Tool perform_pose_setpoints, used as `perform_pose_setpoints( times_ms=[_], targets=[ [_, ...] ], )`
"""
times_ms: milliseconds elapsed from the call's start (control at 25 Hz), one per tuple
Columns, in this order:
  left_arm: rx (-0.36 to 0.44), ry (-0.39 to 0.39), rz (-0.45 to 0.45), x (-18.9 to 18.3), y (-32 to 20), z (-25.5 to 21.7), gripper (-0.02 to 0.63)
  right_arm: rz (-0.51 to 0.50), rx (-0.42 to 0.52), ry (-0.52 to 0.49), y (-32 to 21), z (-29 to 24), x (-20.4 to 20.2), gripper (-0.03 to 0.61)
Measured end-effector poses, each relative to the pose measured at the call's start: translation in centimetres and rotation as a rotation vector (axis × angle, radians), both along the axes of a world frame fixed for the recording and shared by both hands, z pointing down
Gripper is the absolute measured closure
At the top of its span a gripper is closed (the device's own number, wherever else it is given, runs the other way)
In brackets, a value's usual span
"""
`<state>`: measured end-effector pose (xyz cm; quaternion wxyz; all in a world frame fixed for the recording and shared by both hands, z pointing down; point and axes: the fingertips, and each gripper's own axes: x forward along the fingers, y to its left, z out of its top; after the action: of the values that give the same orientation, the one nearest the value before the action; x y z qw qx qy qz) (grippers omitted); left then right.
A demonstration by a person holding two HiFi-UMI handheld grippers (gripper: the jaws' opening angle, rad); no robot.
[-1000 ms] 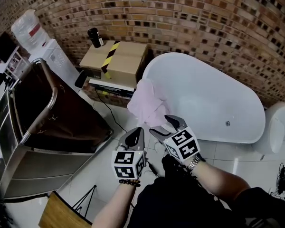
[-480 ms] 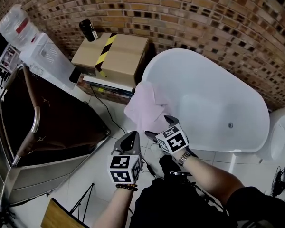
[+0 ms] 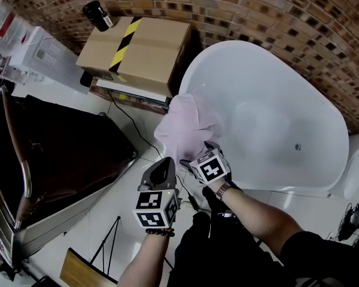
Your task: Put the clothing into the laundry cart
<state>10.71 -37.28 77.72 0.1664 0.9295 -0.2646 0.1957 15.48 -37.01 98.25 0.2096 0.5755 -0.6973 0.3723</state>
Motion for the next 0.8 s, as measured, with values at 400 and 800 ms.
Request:
perform_pose_setpoints(
  times_ms=[400,800],
  targets=[
    [-0.041,-0.022,-0.034,2.2,-3.3,6.1,0.615,-0.081,-0.079,0.025,-2.3,7.3,0.0,0.138],
    [-0.052,-0.049,-0.065,2.4,-4.7,7.4,0.615,0.01,-0.024,-0.08,-2.4,6.3,0.8,0.29]
  ],
)
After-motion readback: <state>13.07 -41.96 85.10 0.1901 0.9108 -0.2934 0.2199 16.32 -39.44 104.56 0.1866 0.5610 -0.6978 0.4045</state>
